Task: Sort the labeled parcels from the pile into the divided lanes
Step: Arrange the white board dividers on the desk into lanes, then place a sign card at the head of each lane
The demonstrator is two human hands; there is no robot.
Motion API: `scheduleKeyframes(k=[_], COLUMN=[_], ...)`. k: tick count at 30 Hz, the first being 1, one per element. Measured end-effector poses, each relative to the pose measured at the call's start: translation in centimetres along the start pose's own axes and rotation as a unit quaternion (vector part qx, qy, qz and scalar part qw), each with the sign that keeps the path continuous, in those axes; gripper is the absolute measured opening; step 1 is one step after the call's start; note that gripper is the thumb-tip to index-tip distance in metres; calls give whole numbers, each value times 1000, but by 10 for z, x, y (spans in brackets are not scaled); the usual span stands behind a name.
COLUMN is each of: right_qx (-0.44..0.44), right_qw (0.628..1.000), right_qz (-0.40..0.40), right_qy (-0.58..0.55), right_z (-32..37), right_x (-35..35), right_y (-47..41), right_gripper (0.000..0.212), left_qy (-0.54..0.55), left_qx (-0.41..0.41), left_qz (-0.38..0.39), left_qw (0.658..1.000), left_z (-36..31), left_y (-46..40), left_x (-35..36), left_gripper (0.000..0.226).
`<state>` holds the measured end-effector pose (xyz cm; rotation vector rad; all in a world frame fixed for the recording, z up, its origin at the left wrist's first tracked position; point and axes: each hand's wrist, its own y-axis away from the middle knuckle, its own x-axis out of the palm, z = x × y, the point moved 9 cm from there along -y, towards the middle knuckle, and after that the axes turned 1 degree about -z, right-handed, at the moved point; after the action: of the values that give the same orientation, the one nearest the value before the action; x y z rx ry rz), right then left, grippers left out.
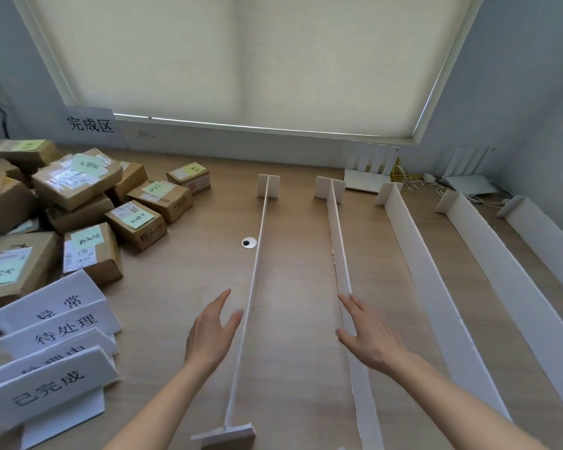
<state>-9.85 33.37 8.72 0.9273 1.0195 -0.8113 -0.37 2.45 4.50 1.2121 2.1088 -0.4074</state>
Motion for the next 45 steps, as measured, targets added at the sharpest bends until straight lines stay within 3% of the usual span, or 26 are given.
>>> scheduleKeyframes(k=[9,16,21,31,45], right_qx=[-124,-226,-273,-270,-228], right_qw=[992,974,962,959,968], right_qz=[-36,-25,2,82,97], right_qy=[7,11,14,28,-27], right_z=[161,315,403,454,460], right_x=[-46,-32,18,140,211], right_y=[-2,9,17,12,-10], right_gripper=[70,70,73,78,89], left_qy=[-33,-32,-41,9,54], left_qx=[-11,-97,-155,-225,-229], left_qz=[-112,-192,-219,-187,-123], left_qw=[993,976,963,956,964], left_z=[21,104,185,314,363], left_y=[20,69,108,140,97], left_x=[-163,-293,-344,-316,-252], left_gripper=[59,60,60,68,73])
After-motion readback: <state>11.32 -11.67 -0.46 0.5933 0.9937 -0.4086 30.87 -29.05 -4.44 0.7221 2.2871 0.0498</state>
